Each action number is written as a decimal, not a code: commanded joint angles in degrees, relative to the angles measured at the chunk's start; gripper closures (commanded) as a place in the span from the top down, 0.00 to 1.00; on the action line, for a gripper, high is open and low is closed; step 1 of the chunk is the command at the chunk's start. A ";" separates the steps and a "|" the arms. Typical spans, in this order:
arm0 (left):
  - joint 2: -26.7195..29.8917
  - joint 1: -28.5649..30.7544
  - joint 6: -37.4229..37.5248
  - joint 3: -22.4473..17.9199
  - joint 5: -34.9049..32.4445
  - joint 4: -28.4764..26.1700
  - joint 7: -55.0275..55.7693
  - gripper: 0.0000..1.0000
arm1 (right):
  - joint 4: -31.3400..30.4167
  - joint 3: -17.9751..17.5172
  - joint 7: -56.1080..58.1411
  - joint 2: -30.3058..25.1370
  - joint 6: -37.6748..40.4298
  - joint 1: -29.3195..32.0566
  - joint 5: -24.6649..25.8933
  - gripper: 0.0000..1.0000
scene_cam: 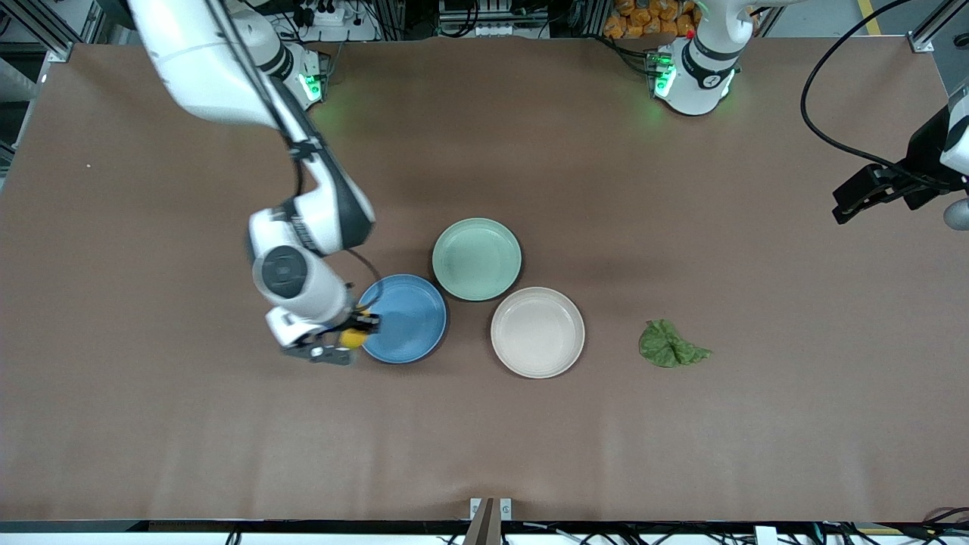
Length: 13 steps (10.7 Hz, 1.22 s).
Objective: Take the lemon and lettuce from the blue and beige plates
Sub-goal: 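Lift the lemon with the right gripper and carry it off the plate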
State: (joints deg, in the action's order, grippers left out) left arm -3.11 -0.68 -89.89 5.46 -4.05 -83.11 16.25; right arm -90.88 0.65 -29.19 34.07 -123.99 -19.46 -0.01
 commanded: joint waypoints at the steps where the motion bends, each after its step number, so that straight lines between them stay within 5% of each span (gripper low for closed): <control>1: 1.09 -0.81 0.24 -0.89 1.50 -1.00 -0.43 1.00 | -0.96 -0.82 4.74 -1.90 1.12 6.51 0.71 0.00; 8: 0.21 -0.81 -0.37 -0.71 1.58 -1.00 -0.26 1.00 | -0.96 -0.82 32.24 2.75 -3.09 24.98 2.56 0.00; 11: 0.21 -0.99 -0.37 -0.71 1.50 -1.00 -0.26 1.00 | -2.89 -1.00 33.15 3.99 -4.68 26.23 1.94 0.01; 13: 0.21 -1.16 -0.37 -0.71 1.50 -1.09 -0.26 1.00 | -4.11 -1.00 33.15 4.25 -4.86 26.14 1.85 0.13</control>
State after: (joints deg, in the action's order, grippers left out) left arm -3.23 -1.47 -89.99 5.21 -3.89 -83.91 16.25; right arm -93.29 0.27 3.90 39.06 -128.29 6.39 1.78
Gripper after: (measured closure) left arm 0.000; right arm 0.383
